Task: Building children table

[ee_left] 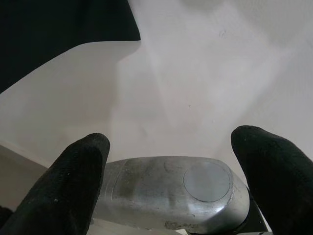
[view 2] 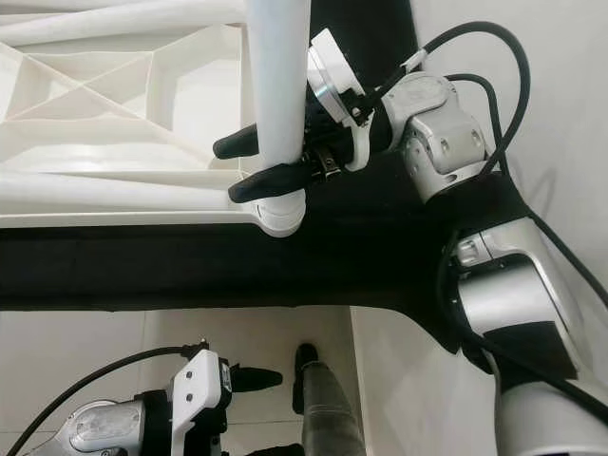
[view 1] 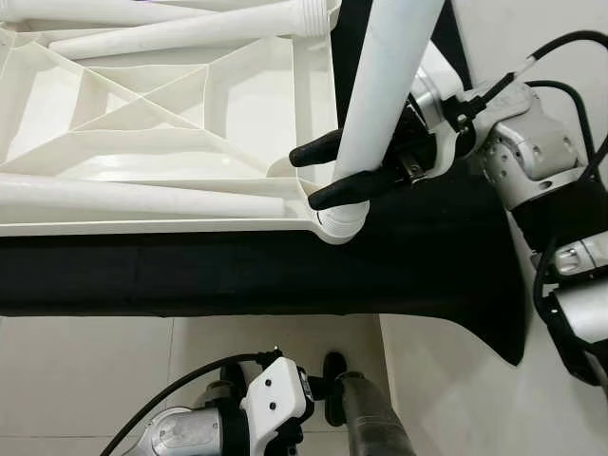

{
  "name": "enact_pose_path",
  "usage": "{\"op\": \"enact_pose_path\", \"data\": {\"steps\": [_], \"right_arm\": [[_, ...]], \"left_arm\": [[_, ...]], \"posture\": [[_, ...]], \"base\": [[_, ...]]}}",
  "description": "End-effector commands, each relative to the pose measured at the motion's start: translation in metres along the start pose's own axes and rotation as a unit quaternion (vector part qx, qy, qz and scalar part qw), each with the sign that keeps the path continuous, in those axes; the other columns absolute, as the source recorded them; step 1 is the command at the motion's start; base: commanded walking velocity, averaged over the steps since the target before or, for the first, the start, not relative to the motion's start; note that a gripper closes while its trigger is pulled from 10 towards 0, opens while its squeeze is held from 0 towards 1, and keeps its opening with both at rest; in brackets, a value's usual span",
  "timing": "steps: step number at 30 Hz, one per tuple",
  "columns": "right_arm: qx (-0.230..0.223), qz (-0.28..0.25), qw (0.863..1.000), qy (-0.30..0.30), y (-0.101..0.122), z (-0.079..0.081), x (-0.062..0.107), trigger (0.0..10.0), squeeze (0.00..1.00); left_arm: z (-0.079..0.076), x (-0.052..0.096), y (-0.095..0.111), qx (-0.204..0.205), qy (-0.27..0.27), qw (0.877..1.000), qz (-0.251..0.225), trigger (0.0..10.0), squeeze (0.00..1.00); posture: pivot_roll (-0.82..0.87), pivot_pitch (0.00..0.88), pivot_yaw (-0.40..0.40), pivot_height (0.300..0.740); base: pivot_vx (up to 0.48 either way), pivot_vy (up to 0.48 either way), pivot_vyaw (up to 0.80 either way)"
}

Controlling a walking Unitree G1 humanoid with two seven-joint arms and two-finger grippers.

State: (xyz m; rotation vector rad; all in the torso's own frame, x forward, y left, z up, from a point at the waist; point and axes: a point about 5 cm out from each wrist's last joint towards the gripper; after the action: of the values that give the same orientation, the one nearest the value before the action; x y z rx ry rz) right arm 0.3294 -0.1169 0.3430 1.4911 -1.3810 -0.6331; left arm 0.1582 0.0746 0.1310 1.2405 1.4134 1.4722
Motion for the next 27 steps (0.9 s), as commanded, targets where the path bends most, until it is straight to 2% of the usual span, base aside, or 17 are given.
{"op": "enact_pose_path", "data": {"steps": [1, 5, 8, 13, 21, 27], "right_arm": [[-0.034, 0.023, 0.999, 0.024, -0.018, 0.008, -0.005, 10.0, 0.0], [-0.033, 0.024, 0.998, 0.038, -0.019, 0.011, -0.008, 10.0, 0.0], [-0.015, 0.031, 0.993, 0.113, -0.019, 0.029, -0.031, 10.0, 0.0], [-0.017, 0.033, 0.988, 0.147, -0.021, 0.038, -0.042, 10.0, 0.0], [-0.016, 0.034, 0.99, 0.138, -0.022, 0.034, -0.041, 10.0, 0.0], [-0.016, 0.017, 0.996, 0.09, -0.015, 0.018, -0.026, 10.0, 0.0]], "left_arm": [[-0.006, 0.0, -0.004, 0.014, -0.008, 1.0, 0.001, 10.0, 0.0], [-0.006, 0.0, -0.004, 0.015, -0.008, 1.0, 0.001, 10.0, 0.0], [-0.008, 0.001, -0.004, 0.015, -0.007, 1.0, 0.002, 10.0, 0.0], [-0.009, 0.002, -0.005, 0.015, -0.008, 1.0, 0.004, 10.0, 0.0], [-0.01, 0.001, -0.006, 0.015, -0.01, 1.0, 0.006, 10.0, 0.0], [-0.009, 0.0, -0.005, 0.013, -0.009, 1.0, 0.004, 10.0, 0.0]], "posture": [[0.03, 0.483, -0.044, 0.74], [0.03, 0.483, -0.044, 0.74], [0.05, 0.48, -0.036, 0.74], [0.05, 0.477, -0.036, 0.74], [0.05, 0.47, -0.039, 0.74], [0.05, 0.475, -0.043, 0.74]], "base": [[0.0, 0.0, 0.0], [0.0, 0.0, 0.0], [0.0, 0.0, 0.0], [0.0, 0.0, 0.0], [0.0, 0.0, 0.0], [0.0, 0.0, 0.0]]}}
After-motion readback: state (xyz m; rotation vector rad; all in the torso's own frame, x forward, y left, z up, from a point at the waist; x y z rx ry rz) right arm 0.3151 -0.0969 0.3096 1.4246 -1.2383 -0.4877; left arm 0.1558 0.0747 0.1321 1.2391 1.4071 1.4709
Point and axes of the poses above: a point about 5 cm out from each wrist's last joint towards the gripper, its own x axis pointing back from the gripper into the wrist, its own y axis along the axis of the wrist's last joint, z = x × y
